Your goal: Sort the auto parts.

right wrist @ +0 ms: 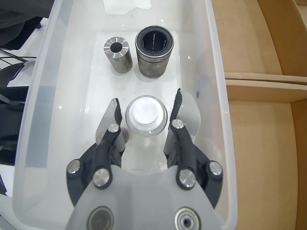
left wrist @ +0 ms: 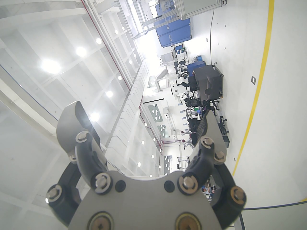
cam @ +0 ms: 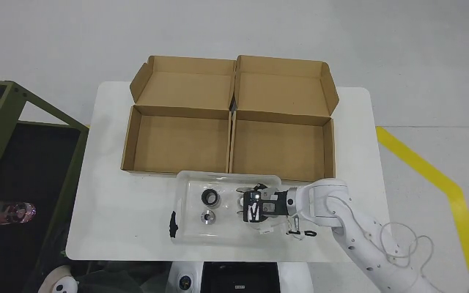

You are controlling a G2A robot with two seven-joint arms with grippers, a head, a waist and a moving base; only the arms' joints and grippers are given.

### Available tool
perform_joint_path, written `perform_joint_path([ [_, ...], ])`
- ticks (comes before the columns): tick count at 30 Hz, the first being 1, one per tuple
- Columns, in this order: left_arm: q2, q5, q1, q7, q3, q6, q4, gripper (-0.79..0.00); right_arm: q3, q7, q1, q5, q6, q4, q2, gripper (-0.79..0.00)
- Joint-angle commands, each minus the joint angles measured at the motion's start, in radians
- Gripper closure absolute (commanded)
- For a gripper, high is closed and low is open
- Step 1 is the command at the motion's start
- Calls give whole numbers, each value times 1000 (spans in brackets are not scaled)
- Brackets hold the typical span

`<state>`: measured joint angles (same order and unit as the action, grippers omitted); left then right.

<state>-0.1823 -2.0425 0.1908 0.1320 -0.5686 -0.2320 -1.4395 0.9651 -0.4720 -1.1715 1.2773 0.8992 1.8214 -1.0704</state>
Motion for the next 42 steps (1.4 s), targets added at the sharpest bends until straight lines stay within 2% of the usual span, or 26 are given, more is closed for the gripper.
perform_joint_path([
  [1, 0, 0, 0, 0, 0, 0, 0, -785, -2, 3, 3, 1, 0, -4, 0, -289],
  [4, 0, 0, 0, 0, 0, 0, 0, -785, -6, 6, 7, 1, 4, -7, 0, -175],
  [5, 0, 0, 0, 0, 0, 0, 0, -785, -7, 9, 9, -1, 6, -8, 0, -95],
  [7, 0, 0, 0, 0, 0, 0, 0, -785, -9, 12, 12, -2, 9, -7, 1, 0],
  [22, 0, 0, 0, 0, 0, 0, 0, -785, 33, 152, 3, -63, 65, 61, 12, 0],
  [31, 0, 0, 0, 0, 0, 0, 0, -785, 105, 261, -3, -48, 60, 122, 22, 0],
  [42, 0, 0, 0, 0, 0, 0, 0, -785, 184, 327, 7, -76, 33, 129, 31, 0],
])
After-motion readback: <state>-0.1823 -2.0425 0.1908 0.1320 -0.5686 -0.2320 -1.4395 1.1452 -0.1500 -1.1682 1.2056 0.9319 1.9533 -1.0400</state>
